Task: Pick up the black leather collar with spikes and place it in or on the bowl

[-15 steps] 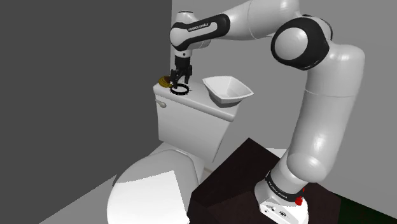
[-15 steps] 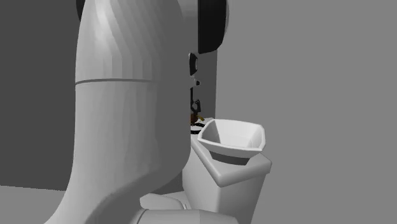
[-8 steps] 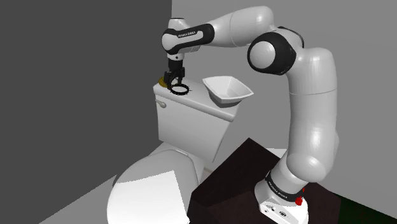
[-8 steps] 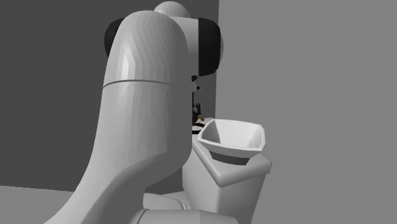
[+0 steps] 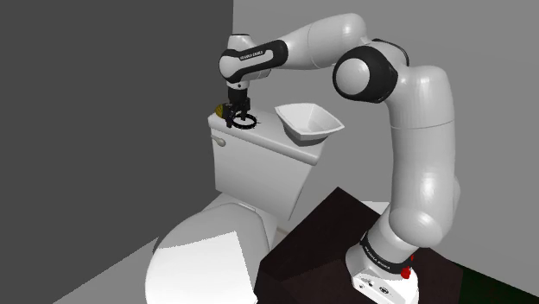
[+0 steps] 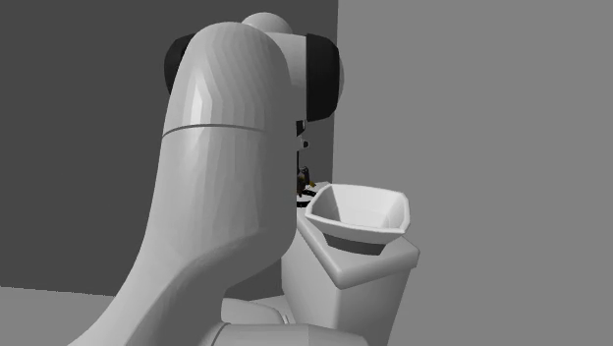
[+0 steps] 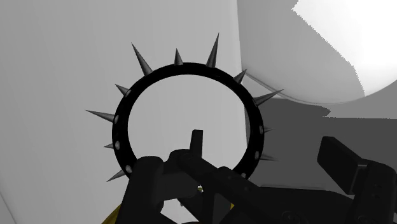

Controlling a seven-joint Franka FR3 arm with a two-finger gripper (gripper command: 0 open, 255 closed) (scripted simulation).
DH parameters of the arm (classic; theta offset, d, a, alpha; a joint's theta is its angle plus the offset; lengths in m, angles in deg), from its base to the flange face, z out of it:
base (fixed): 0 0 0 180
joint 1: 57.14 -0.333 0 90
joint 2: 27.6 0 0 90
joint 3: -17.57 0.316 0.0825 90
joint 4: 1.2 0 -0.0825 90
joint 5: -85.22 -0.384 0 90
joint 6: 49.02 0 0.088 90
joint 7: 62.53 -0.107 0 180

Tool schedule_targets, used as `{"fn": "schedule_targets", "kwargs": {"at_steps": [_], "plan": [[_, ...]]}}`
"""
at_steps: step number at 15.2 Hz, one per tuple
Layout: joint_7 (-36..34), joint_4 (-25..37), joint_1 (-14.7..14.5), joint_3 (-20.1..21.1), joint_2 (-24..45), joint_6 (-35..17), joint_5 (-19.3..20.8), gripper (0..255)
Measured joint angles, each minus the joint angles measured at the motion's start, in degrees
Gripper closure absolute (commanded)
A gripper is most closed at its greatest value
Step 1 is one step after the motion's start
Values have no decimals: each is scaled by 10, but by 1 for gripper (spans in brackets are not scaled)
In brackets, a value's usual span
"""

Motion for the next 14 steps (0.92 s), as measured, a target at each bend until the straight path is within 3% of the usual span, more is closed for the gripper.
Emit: {"fn": "schedule_targets", "kwargs": {"at_steps": [3,4,14], "plan": [[0,0,0,0,0,-1,0,0],[0,0,0,0,0,-1,0,255],[0,0,0,0,0,-1,0,255]]}}
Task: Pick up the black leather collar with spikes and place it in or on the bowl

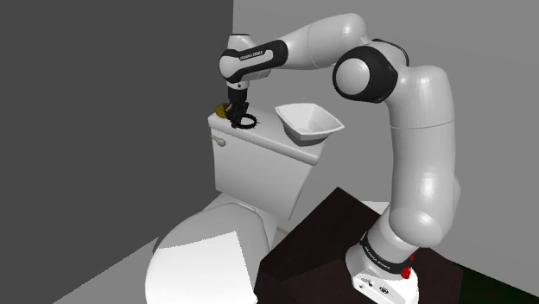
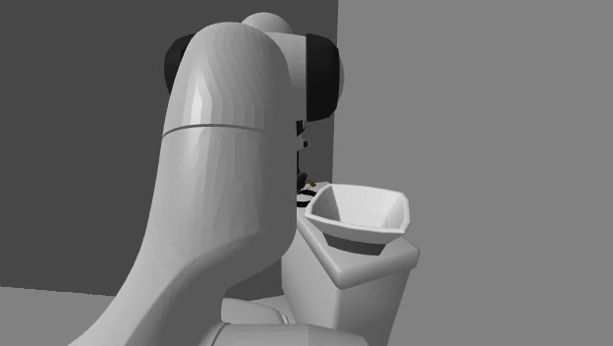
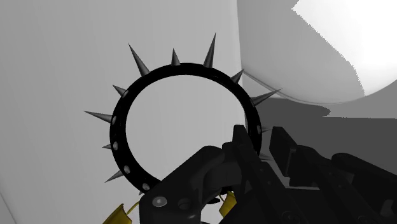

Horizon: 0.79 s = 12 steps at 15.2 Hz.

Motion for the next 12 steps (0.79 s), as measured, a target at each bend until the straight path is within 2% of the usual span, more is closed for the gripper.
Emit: {"fn": "schedule_targets", "kwargs": {"at_steps": [12], "plan": [[-3,49,0,0,-23,72,1,255]]}}
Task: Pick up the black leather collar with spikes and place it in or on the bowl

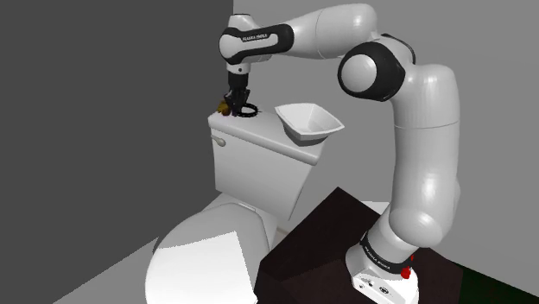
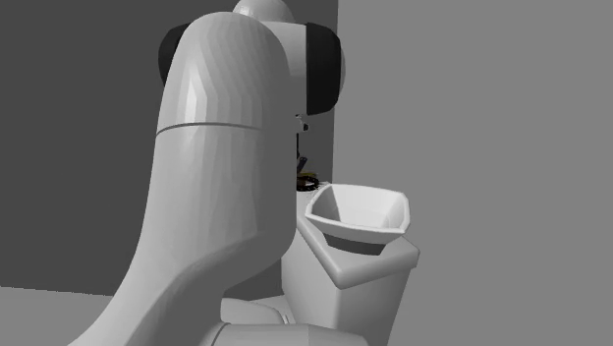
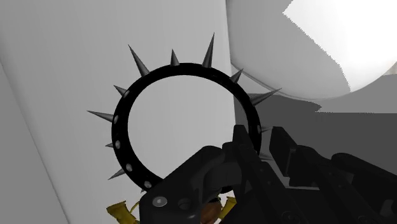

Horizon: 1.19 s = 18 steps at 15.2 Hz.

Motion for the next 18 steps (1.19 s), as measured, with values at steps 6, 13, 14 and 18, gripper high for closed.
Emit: {"fn": "schedule_targets", "kwargs": {"at_steps": [6,13,14,18], "plan": [[-1,39,0,0,-5,43,0,255],[-4,92,0,0,-5,97,1,255],[-4,103,0,0,-3,106,1,255],[-5,140,1,0,1,139,1,255]]}}
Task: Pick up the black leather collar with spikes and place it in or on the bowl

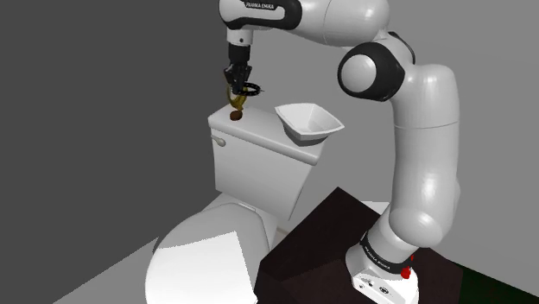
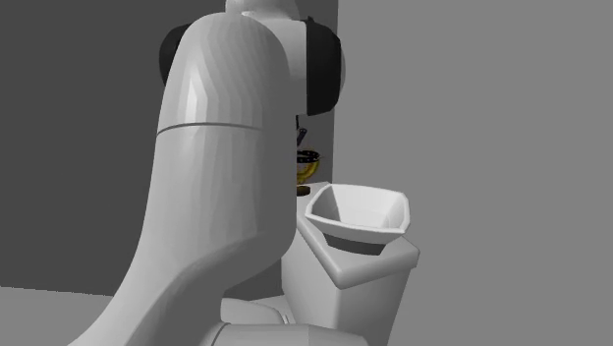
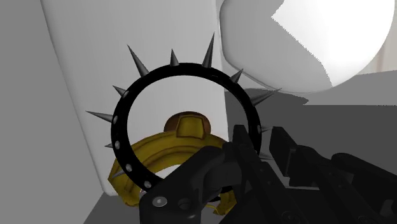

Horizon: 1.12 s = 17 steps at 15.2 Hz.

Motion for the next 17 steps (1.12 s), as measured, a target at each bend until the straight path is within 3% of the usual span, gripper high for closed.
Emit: {"fn": "schedule_targets", "kwargs": {"at_steps": [4,11,17], "plan": [[3,10,3,-1,-10,20,0,255],[49,-220,31,-16,-174,-44,1,255],[93,-363,54,-36,-286,-74,7,255]]}}
